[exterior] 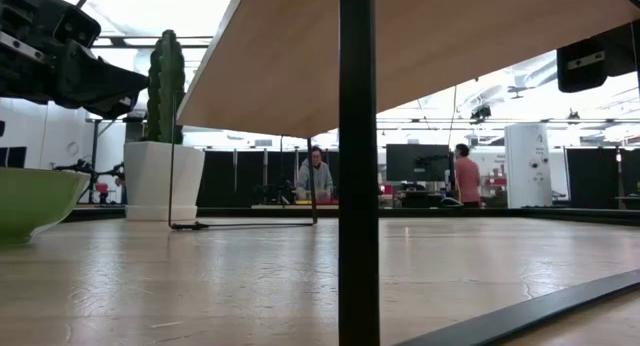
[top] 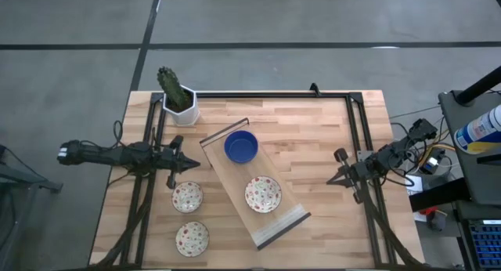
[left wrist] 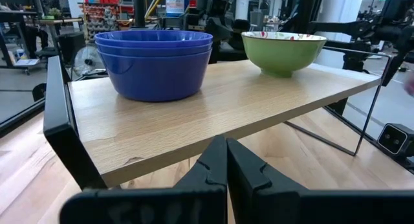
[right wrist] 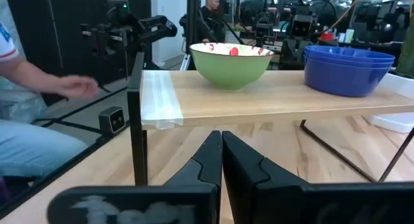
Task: Pick & Place Mini bowls
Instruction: Stack the top white patterned bowl on the white patterned bowl on the shelf
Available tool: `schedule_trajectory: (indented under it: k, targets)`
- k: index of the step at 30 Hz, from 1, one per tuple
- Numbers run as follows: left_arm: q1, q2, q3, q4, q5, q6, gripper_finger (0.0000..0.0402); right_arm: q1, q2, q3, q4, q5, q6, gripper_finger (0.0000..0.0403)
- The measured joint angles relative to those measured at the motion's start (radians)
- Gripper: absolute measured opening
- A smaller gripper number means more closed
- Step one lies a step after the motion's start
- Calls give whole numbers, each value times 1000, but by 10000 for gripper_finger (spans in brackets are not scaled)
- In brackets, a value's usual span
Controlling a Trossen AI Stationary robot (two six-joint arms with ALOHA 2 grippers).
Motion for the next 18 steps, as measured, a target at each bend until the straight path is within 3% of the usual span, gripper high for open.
schedule_trajectory:
  k: [13, 18]
  targets:
    - [0, 2, 0, 42, -16, 35, 0, 0, 0, -1, 0, 0, -6, 9]
    - [-1, 3, 0, 102, 35, -187, 0, 0, 0, -1, -1, 1, -8, 9]
